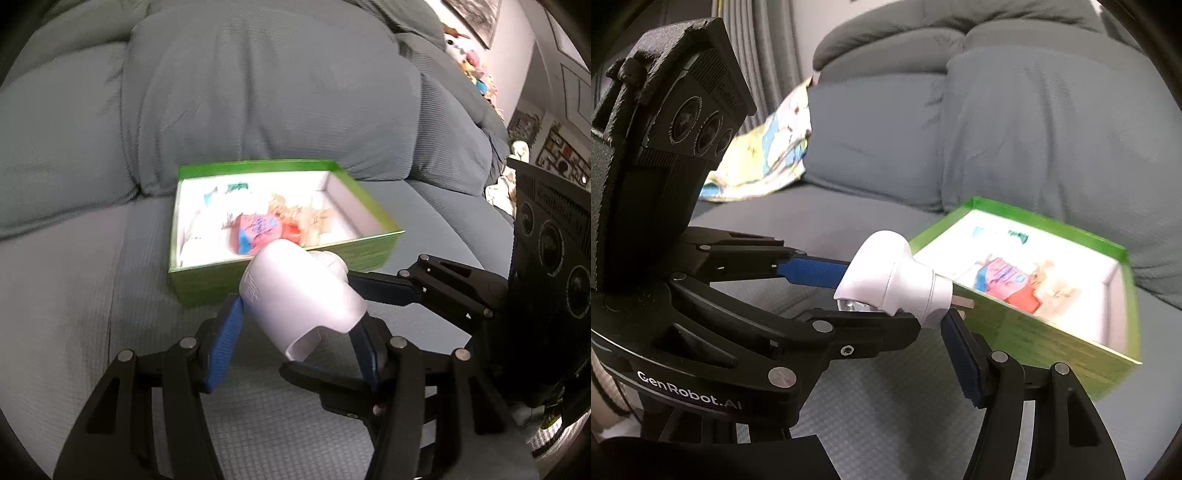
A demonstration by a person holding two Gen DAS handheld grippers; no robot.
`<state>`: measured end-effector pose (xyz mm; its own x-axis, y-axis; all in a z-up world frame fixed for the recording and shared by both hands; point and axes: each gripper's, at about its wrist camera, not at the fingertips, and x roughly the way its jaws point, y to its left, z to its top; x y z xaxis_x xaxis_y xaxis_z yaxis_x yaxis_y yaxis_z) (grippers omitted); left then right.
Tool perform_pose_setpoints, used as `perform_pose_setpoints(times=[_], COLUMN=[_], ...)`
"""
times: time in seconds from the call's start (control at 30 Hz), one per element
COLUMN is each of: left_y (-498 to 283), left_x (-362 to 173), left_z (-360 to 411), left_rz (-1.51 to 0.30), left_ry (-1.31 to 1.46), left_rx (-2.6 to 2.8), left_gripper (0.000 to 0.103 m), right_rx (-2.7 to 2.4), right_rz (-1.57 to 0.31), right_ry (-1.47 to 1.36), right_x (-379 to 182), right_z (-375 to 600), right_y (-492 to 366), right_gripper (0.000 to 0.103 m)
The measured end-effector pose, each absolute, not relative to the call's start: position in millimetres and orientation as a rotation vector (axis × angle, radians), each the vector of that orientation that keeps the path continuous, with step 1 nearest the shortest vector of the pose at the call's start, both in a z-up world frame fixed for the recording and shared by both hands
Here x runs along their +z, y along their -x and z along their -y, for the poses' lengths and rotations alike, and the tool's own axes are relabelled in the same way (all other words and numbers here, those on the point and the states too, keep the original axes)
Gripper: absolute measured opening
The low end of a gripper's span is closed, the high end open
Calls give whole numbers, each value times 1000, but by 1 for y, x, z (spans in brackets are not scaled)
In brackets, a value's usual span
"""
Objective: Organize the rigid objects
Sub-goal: 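Carry the white heater with the right gripper over the green box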
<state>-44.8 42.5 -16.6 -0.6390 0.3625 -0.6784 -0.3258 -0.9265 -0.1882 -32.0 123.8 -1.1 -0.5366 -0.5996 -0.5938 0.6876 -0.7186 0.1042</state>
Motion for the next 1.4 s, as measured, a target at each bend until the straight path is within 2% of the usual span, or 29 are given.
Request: perform_pose_setpoints(times=[0.3, 0.83, 1.4], left_y=[42, 81, 143], left_x=[10, 50, 22], left_z=[-72, -102, -99], left_rz=[-19, -124, -76], left_ry=[996, 919, 1005], left_rx=[2535, 2529, 2501], left_gripper=[55, 55, 55], right_rx=[-2313, -2394, -2365], right_rz=[-130, -61, -26], right_ry=[-710, -629, -709], right_x=[28, 61, 36], right_z=[-153, -186, -190], right_y=[20, 57, 116], right_gripper=[66, 66, 66])
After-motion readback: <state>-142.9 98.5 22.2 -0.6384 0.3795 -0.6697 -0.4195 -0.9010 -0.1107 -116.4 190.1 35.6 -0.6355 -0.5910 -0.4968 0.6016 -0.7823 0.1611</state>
